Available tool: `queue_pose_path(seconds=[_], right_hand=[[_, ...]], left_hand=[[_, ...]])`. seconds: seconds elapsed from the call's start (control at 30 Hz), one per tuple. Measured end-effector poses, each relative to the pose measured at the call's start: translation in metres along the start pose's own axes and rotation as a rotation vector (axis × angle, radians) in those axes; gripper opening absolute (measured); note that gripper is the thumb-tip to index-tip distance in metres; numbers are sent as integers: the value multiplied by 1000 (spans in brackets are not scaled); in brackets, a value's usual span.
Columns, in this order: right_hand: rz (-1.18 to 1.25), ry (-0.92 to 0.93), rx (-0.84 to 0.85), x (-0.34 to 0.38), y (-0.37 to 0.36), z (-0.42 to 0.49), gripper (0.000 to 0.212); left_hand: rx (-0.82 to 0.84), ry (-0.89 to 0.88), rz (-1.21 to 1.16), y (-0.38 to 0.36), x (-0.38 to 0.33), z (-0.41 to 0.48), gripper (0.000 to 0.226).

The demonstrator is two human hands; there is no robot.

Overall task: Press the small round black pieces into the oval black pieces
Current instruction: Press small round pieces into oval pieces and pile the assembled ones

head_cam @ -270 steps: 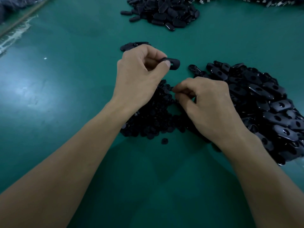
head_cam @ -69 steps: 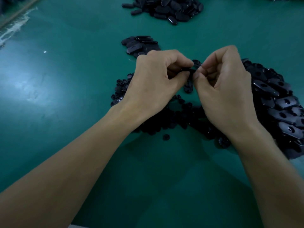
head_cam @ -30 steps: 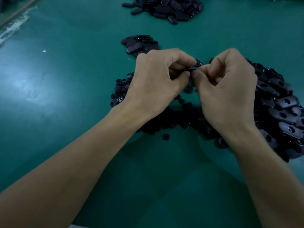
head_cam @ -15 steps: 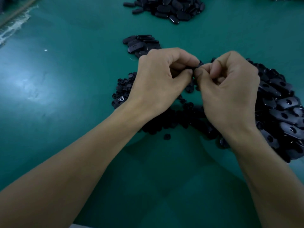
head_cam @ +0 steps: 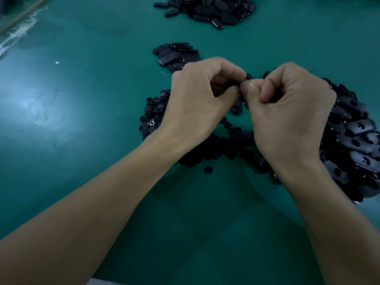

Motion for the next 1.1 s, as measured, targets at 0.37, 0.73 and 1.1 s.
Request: queue_pose_path(seconds=[0.37, 0.73, 1.1], right_hand=[[73, -59, 15, -2, -1, 2, 34], [95, -25, 50, -1, -2, 0, 34], [110, 42, 79, -5, -1, 1, 16]], left_hand=[[-57, -1, -10, 2, -1, 2, 24], [-29, 5, 5, 5, 2, 3, 21], [8, 52, -50, 8, 2, 8, 26]])
Point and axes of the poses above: each hand's wrist, its own z-axis towards the middle knuckle, its own y-axis out of the back of the hand, x = y × z, the point moved 1 cm from there along z, towards the middle knuckle, and after that the axes turned 6 degrees about y, right-handed, at the moved point
